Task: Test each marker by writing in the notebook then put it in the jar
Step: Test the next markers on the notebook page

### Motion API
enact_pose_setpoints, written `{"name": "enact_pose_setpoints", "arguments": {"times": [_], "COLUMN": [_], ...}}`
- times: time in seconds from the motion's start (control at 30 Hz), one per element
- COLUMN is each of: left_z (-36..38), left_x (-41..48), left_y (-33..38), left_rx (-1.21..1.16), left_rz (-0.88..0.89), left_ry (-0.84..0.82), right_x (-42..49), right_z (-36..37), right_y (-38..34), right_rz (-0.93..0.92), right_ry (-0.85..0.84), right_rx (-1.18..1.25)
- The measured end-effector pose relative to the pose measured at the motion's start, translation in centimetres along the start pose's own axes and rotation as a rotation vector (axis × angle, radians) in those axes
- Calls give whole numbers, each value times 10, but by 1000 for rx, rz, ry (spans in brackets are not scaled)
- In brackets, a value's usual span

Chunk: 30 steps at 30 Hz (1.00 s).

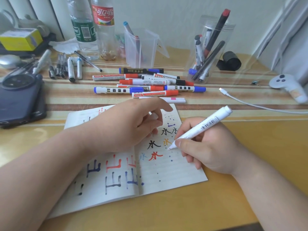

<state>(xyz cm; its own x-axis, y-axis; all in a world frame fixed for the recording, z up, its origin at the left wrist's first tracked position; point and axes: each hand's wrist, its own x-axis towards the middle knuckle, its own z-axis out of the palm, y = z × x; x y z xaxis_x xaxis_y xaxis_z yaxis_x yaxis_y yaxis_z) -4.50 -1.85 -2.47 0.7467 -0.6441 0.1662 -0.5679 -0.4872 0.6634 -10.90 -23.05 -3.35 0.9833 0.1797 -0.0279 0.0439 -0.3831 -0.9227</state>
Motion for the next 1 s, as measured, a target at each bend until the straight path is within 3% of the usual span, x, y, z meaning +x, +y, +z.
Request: {"name": "enact_pose_setpoints", "arguments": {"times": [0.23, 0.8, 1.0], "left_z": [-1, -1, -2], "left_x": [-1, 0, -1], "left_y": [-2, -6, -6], "left_rx": [118, 158, 172], "left_rz": [-1, 18, 25], "left_ry": [9, 7, -4], "right_x": [0, 0, -3], "right_z": [-1, -1, -1], "right_y": [-3, -3, -6], "right_rz": [41, 24, -4], "right_ry": [-23, -25, -106], "right_rx": [-24, -32, -10]}}
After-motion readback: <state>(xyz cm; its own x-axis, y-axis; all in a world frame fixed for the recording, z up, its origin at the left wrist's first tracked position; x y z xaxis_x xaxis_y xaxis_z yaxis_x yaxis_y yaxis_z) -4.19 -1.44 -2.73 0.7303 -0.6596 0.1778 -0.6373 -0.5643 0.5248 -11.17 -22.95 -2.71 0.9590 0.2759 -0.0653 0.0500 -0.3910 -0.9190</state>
